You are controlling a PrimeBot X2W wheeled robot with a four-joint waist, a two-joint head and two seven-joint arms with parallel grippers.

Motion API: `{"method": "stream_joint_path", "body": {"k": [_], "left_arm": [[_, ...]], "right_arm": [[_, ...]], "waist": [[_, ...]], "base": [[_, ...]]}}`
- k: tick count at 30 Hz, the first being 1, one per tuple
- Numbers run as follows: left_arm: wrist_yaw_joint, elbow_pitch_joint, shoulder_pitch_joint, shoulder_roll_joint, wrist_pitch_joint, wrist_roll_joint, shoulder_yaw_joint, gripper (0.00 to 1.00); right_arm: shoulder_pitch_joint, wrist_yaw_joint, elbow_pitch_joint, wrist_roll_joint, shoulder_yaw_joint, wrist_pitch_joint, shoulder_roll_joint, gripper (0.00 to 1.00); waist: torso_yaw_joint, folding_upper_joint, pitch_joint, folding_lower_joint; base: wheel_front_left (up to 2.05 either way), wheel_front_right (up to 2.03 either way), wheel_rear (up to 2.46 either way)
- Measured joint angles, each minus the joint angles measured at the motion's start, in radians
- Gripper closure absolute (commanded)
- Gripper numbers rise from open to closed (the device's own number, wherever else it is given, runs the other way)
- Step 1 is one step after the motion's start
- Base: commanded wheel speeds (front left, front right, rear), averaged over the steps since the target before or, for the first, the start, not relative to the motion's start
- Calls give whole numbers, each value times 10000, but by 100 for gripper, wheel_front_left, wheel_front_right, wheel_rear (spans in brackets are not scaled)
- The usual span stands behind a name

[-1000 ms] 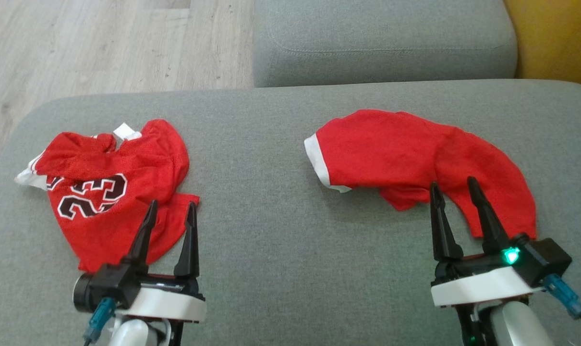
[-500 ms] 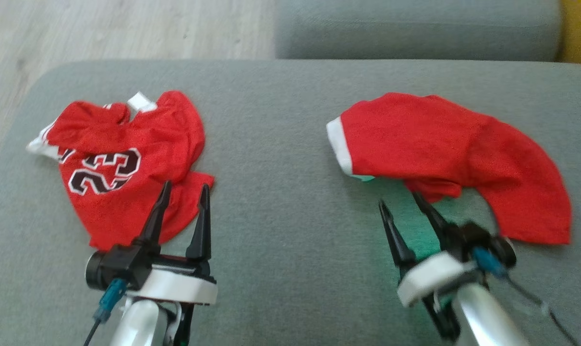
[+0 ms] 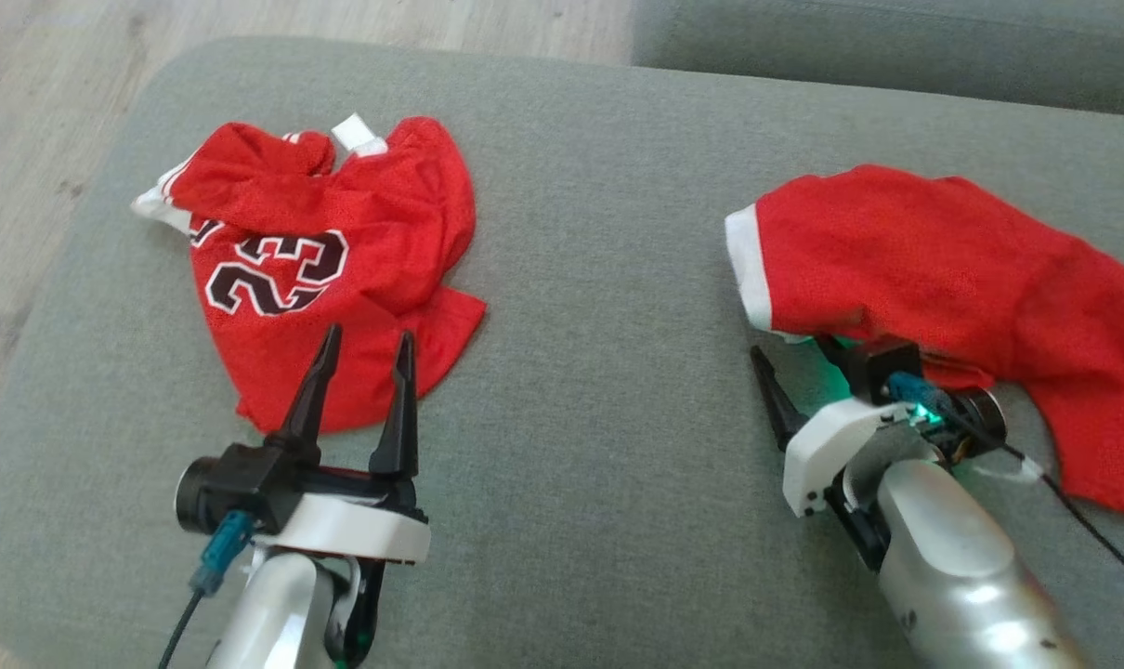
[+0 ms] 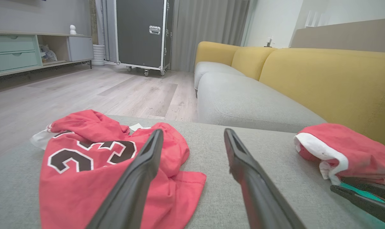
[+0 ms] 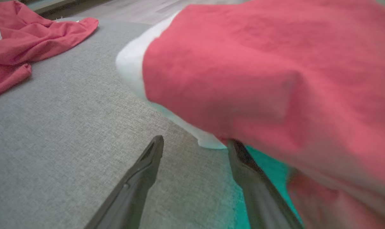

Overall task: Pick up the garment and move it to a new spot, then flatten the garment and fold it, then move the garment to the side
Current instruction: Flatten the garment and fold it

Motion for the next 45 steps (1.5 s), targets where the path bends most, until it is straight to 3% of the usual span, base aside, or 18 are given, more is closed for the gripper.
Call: {"method": "stream_joint_path", "body": {"k": [9, 10, 20, 26, 31, 36, 38, 44, 45], "left_arm": [[-67, -111, -121, -21, 0, -35, -23, 0], [-67, -111, -121, -21, 0, -35, -23, 0], [-15, -92, -101, -31, 0, -117, -6, 0], [-15, -79, 99, -33, 0, 2, 263, 0], [-29, -69, 388, -31, 0, 6, 458, 0], [-71, -82, 587, -31, 0, 75, 516, 0], [-73, -100, 676, -31, 0, 73, 548, 0], [-73, -136, 770, -31, 0, 65, 512, 0], [-73, -146, 769, -31, 0, 44, 499, 0]], "right_arm": [[-1083, 2, 1413, -282, -142, -115, -8, 0], [-1083, 2, 1413, -282, -142, -115, -8, 100], [-993, 2, 1772, 355, 351, -658, -38, 100], [-155, 2, 1459, 610, 499, -761, -38, 100], [498, 2, 871, 382, -29, -813, -94, 100], [1270, 2, -113, -71, -1532, -828, -669, 100], [1817, 2, -1083, -639, -2903, -454, -892, 100], [3000, 2, -3710, -2307, -5271, 1277, -506, 100], [3175, 4, -4113, -2527, -5509, 1507, -374, 89]], "waist": [[240, 0, 215, 0], [240, 0, 215, 0], [-247, 0, -189, -1], [-945, 0, -601, -2], [-1664, 0, -975, -3], [-2345, 0, -1340, -3], [-2701, 0, -1525, -3], [-3187, 0, -1734, -3], [-3226, 0, -1747, -3]], "base": [[0, 0, 0], [0, 0, 0], [0, 0, 0], [0, 0, 0], [0, 0, 0], [0, 0, 0], [0, 0, 0], [0, 0, 0], [0, 0, 0]]}}
